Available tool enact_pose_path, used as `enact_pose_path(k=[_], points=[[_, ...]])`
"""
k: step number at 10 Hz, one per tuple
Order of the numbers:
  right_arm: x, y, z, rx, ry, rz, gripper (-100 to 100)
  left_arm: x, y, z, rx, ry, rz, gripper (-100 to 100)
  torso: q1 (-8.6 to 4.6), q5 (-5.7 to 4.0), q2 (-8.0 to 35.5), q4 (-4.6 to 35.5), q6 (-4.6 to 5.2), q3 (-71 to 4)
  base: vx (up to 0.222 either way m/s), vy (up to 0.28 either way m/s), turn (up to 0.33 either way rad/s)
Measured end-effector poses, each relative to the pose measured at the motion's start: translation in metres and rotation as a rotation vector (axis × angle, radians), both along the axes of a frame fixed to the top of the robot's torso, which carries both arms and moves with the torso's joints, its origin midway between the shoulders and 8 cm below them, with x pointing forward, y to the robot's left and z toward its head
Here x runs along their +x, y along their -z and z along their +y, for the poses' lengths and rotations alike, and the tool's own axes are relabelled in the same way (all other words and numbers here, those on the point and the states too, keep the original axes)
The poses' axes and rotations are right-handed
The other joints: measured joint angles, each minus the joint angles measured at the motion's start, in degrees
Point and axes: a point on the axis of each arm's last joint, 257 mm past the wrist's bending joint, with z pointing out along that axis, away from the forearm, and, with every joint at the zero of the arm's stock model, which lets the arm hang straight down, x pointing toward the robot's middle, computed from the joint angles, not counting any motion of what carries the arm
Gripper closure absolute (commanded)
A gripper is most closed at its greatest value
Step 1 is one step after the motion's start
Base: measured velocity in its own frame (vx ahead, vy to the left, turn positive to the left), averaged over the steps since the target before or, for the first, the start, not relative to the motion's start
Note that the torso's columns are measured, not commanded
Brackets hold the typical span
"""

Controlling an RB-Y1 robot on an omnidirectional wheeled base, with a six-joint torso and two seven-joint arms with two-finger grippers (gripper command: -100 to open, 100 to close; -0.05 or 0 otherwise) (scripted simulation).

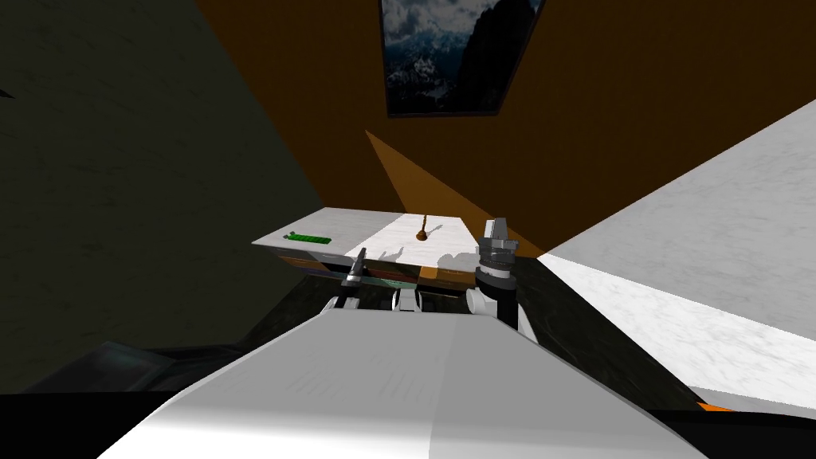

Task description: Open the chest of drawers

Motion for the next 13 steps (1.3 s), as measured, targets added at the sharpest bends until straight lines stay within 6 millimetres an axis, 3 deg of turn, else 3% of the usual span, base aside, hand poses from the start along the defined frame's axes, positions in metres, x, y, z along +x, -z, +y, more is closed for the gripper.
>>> enact_pose_path(k=[13], points=[[0.0,0.0,0.0,0.0,0.0,0.0,0,-0.02,0.094,-0.006,-0.02,0.007,0.152,-100,0.02,0.0,0.0,0.0,0.0,0.0,0.026,-0.018,-0.001]])
